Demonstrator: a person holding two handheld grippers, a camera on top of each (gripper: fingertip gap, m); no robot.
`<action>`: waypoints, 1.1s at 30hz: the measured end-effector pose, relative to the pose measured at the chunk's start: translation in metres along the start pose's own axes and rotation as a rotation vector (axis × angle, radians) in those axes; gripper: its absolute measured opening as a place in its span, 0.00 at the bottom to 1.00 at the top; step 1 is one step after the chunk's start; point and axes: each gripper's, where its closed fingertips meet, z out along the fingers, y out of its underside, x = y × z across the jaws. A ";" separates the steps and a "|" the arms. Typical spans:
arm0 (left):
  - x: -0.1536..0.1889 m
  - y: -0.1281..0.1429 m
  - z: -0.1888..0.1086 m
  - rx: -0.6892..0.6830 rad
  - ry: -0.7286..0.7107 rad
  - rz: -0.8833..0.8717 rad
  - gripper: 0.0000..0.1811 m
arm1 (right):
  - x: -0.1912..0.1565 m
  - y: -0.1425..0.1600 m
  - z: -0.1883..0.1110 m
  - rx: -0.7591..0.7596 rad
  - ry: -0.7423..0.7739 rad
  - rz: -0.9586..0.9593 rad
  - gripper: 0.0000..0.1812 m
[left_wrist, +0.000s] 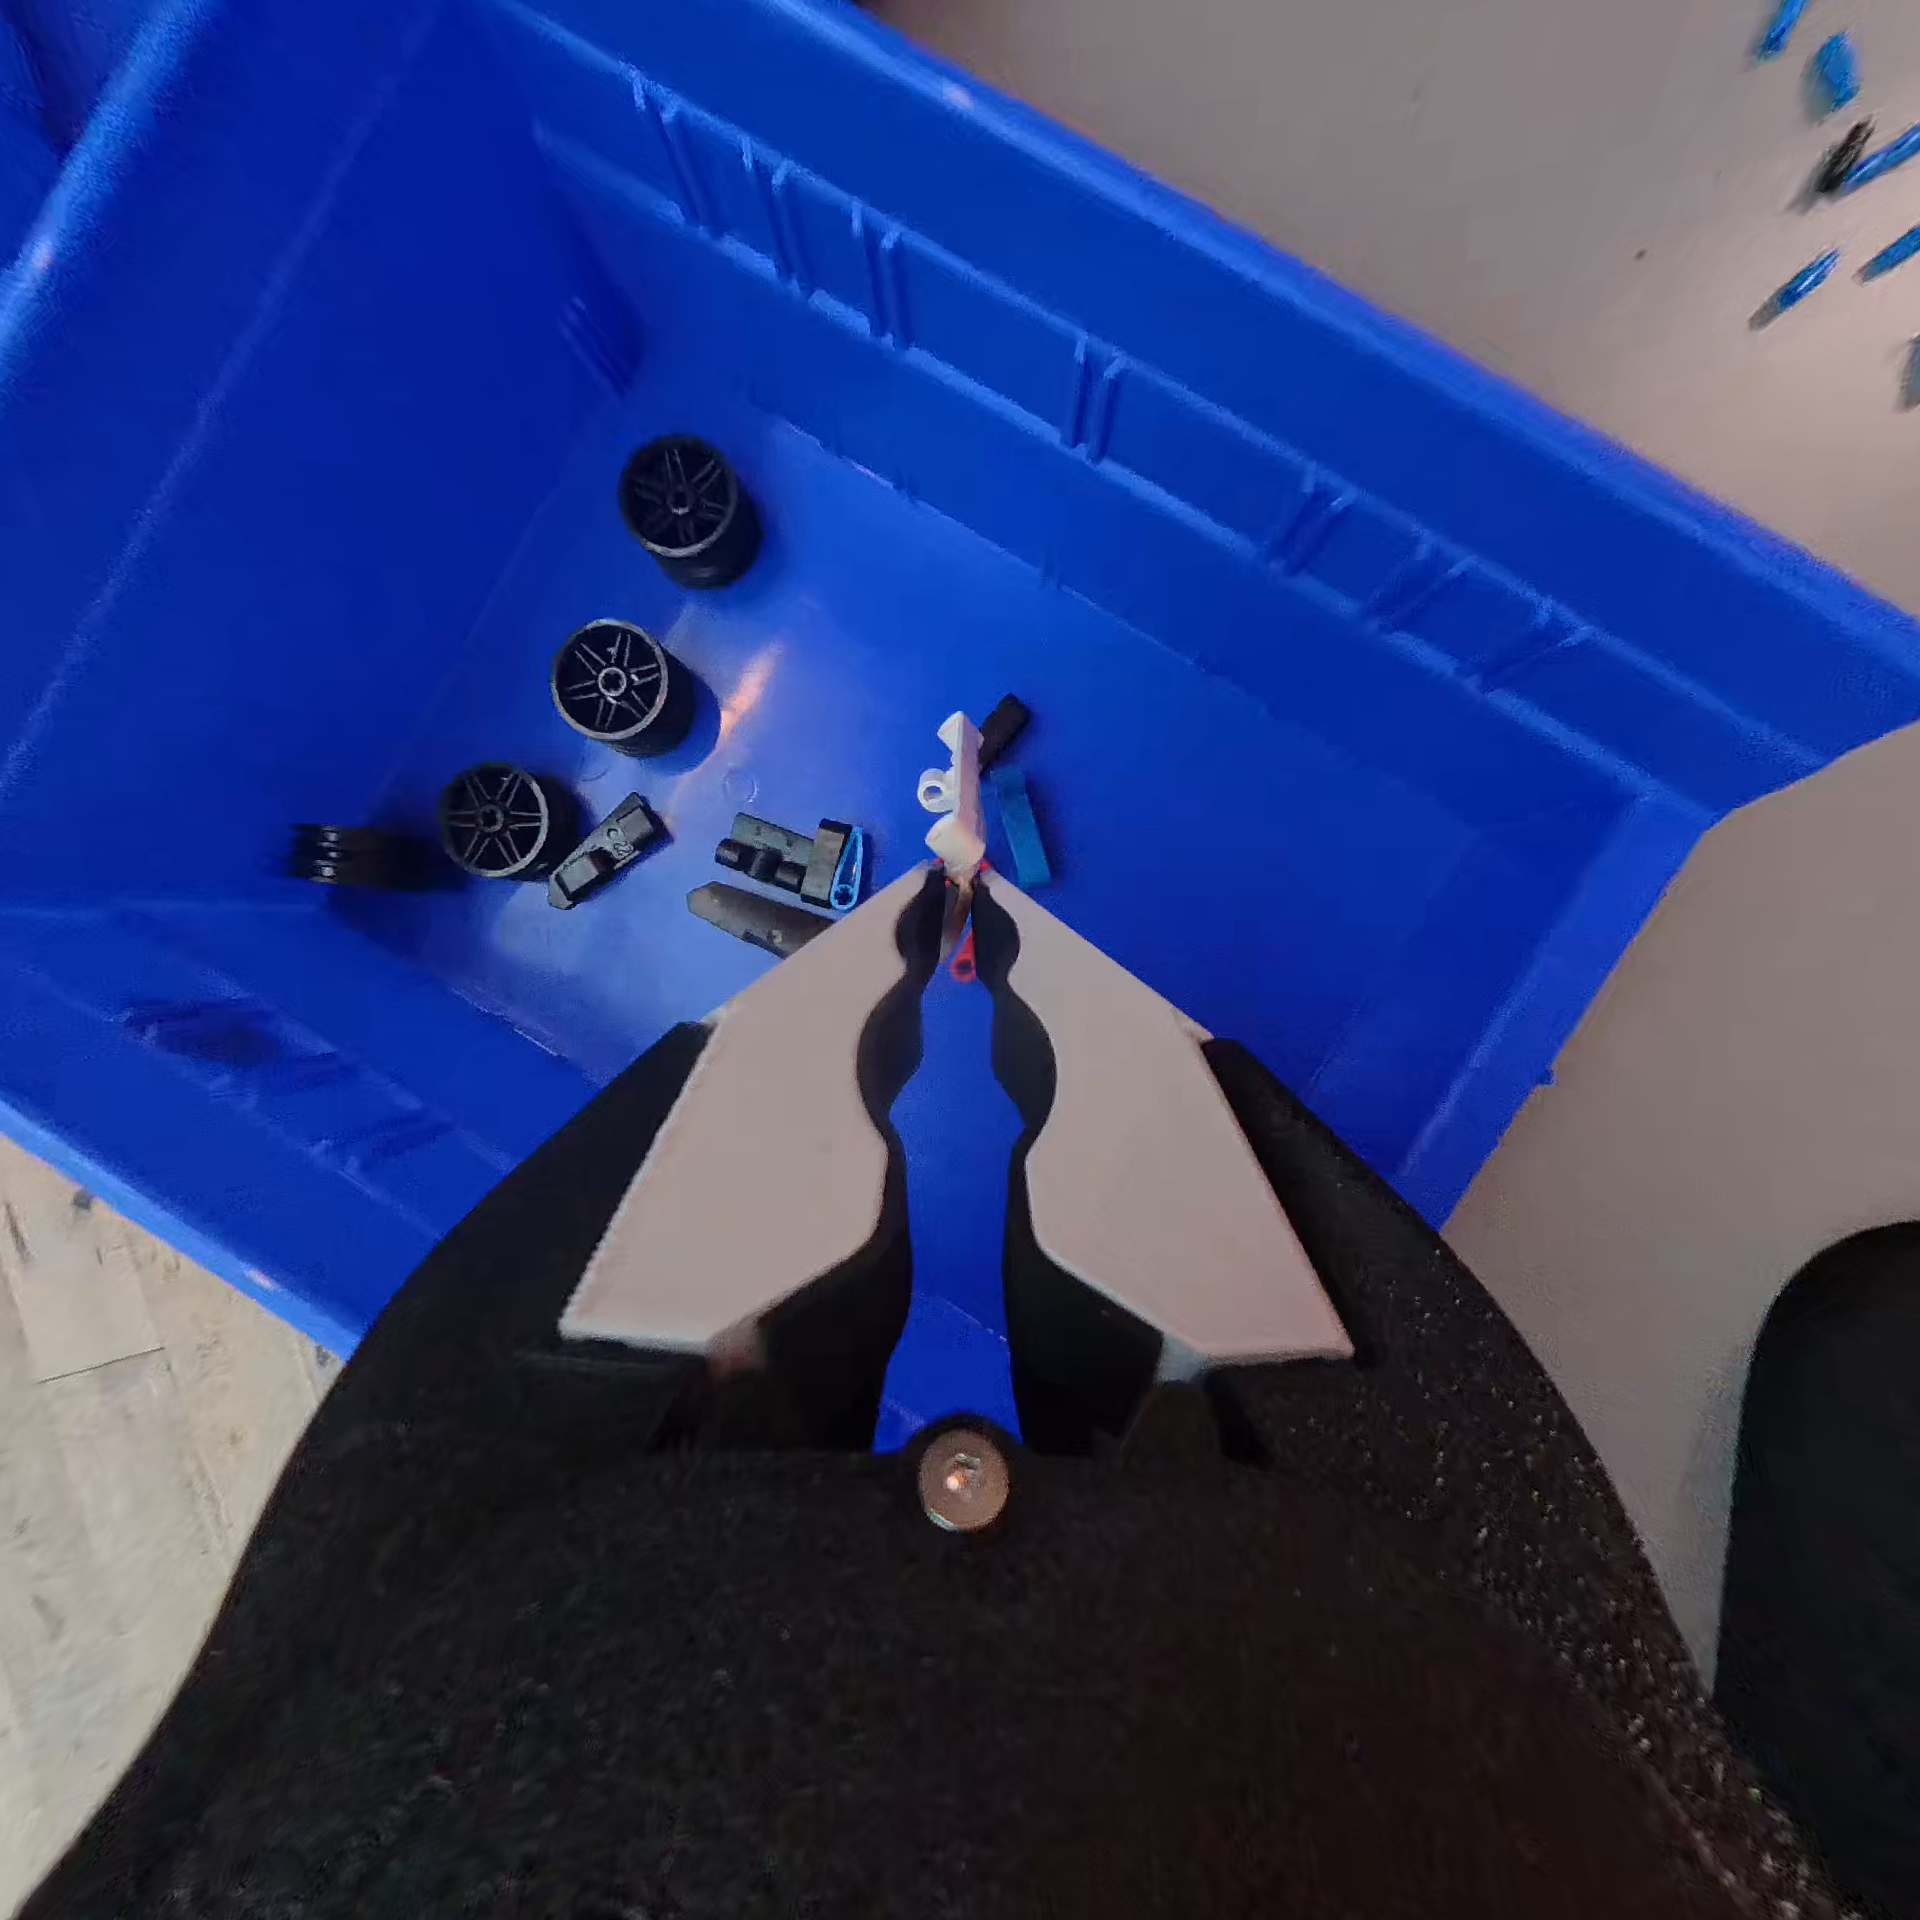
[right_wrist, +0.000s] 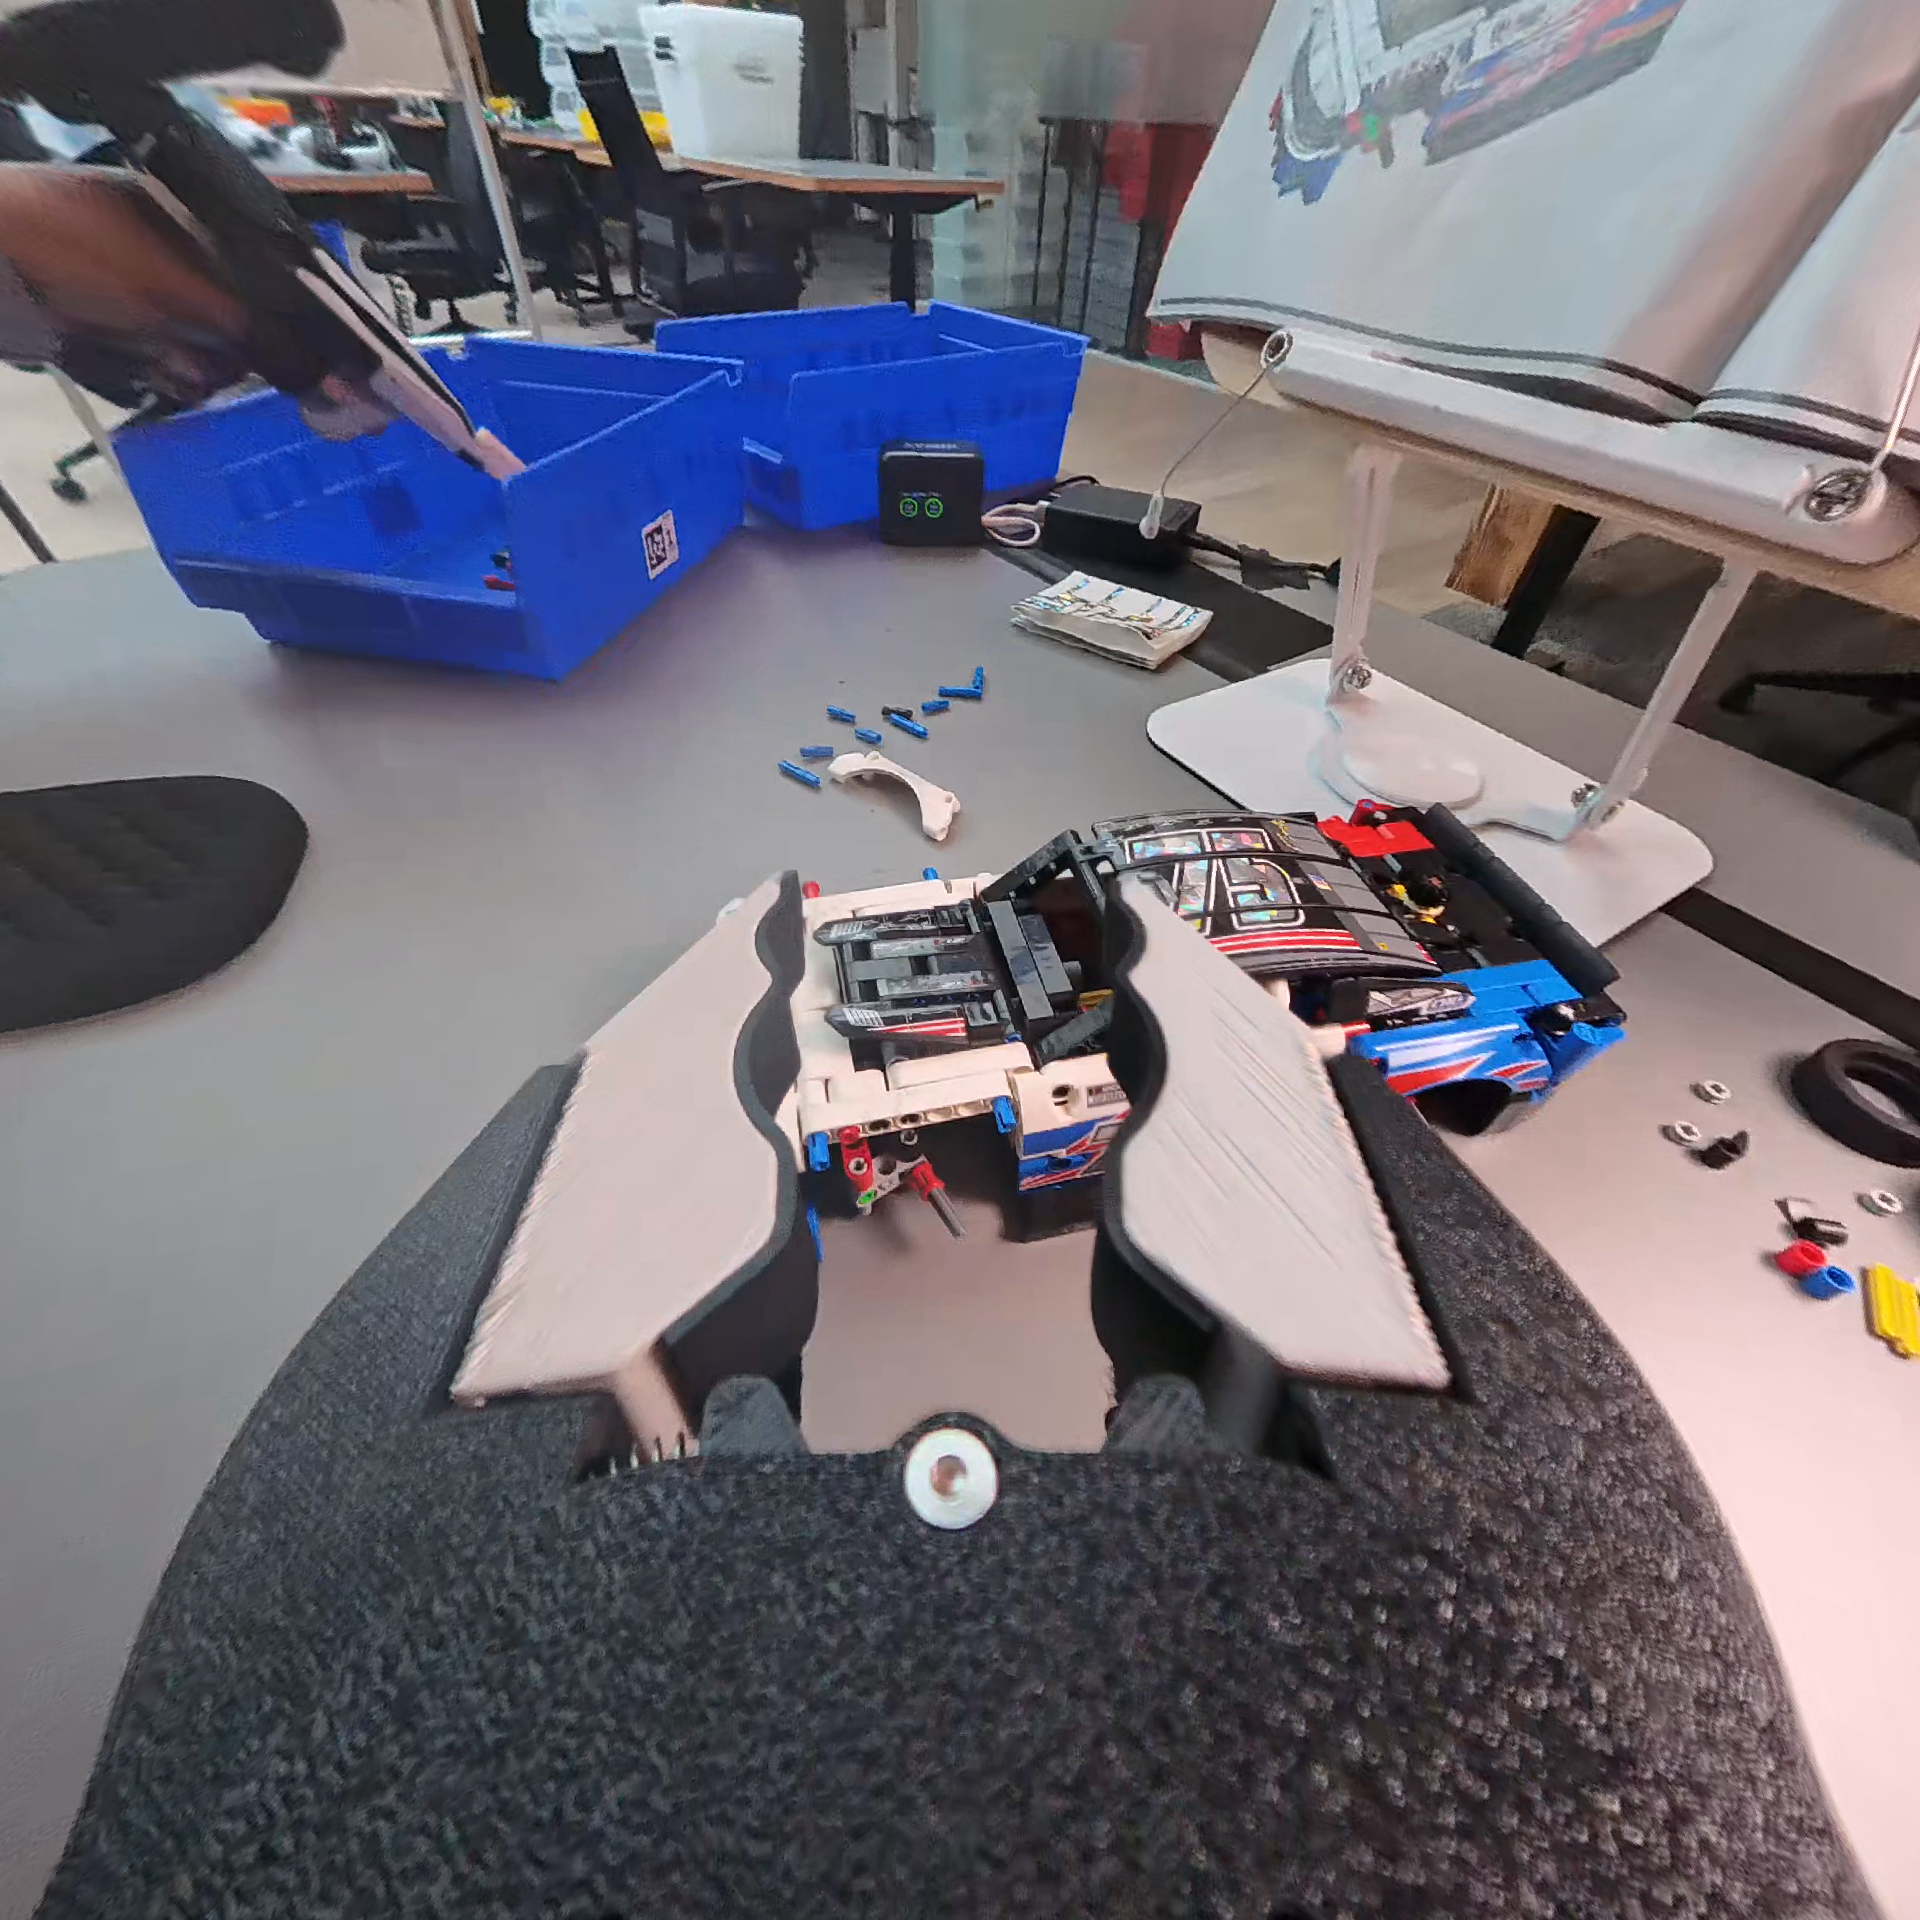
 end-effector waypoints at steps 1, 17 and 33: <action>-0.003 0.004 0.008 -0.032 -0.005 0.007 0.02 | 0.001 0.001 -0.001 -0.004 0.010 -0.009 0.31; 0.257 -0.114 0.033 0.255 0.375 0.483 0.19 | 0.020 0.014 -0.004 -0.007 0.094 0.000 0.31; 0.316 -0.130 0.099 0.134 0.427 0.652 0.00 | 0.030 0.023 -0.018 0.024 0.080 0.065 0.30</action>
